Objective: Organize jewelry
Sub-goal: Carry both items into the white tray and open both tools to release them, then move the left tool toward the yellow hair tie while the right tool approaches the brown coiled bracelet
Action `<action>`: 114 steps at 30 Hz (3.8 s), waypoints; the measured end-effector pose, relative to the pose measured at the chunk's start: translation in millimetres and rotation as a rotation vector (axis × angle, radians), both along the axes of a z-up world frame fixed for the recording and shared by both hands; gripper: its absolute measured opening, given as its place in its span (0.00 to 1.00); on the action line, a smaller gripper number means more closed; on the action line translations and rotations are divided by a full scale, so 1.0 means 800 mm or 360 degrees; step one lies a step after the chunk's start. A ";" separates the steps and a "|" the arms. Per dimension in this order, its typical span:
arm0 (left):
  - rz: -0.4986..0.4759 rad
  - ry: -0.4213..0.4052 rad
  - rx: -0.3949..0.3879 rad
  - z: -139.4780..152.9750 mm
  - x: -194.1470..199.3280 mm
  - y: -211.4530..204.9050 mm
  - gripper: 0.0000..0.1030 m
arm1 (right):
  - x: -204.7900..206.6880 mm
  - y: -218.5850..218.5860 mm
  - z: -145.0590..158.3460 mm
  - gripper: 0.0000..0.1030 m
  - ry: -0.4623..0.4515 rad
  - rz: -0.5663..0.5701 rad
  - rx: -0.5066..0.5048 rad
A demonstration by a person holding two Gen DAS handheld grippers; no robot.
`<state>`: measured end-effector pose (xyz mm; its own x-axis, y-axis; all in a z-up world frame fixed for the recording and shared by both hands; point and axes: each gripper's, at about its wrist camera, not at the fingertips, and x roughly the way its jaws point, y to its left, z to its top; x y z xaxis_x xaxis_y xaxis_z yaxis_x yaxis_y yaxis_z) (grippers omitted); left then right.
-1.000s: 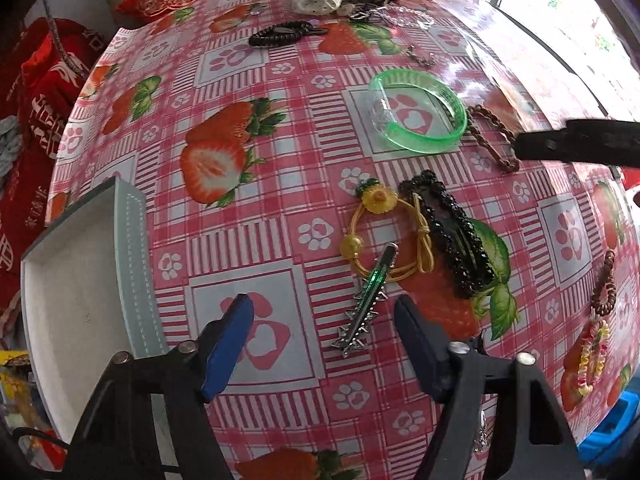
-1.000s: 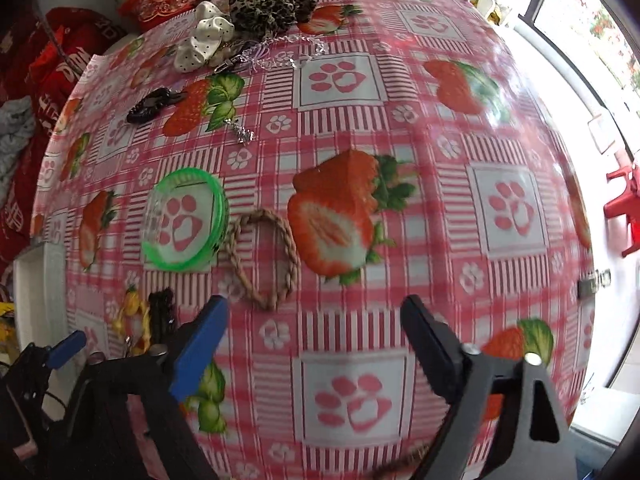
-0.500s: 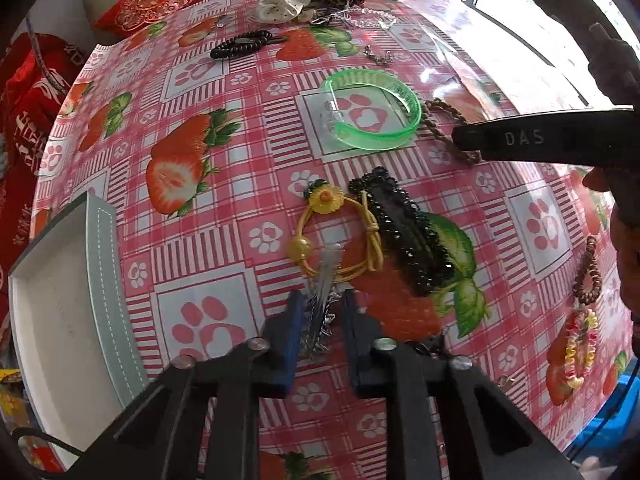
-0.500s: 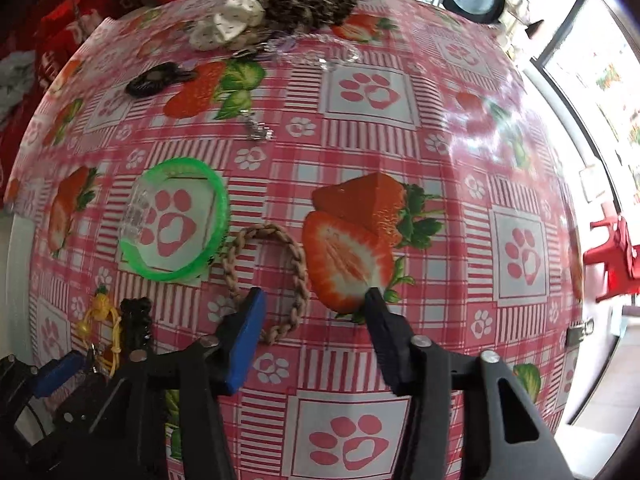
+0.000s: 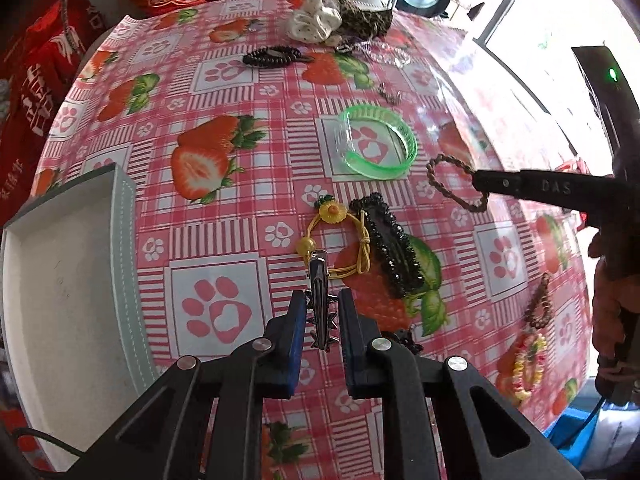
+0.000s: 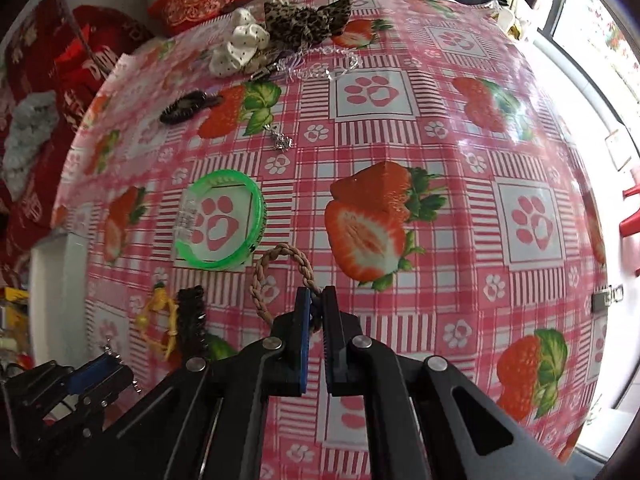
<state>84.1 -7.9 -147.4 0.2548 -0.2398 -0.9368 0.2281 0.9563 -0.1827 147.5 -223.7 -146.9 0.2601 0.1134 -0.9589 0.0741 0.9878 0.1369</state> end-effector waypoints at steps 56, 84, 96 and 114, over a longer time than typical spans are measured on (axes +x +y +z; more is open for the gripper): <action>0.0664 -0.0030 0.0267 -0.049 0.058 0.287 0.22 | 0.060 0.396 -0.035 0.06 0.0069 0.0699 0.0153; 0.0624 -0.0060 0.0350 -0.024 0.049 0.268 0.23 | 0.056 0.371 0.023 0.35 -0.0041 0.0618 0.0240; 0.0608 -0.0100 0.0413 0.001 0.021 0.240 1.00 | 0.020 0.309 0.039 0.49 -0.0015 0.0487 0.0307; 0.0310 -0.0051 0.0261 0.033 0.001 0.112 1.00 | -0.037 0.146 0.052 0.83 0.0027 0.0101 0.0271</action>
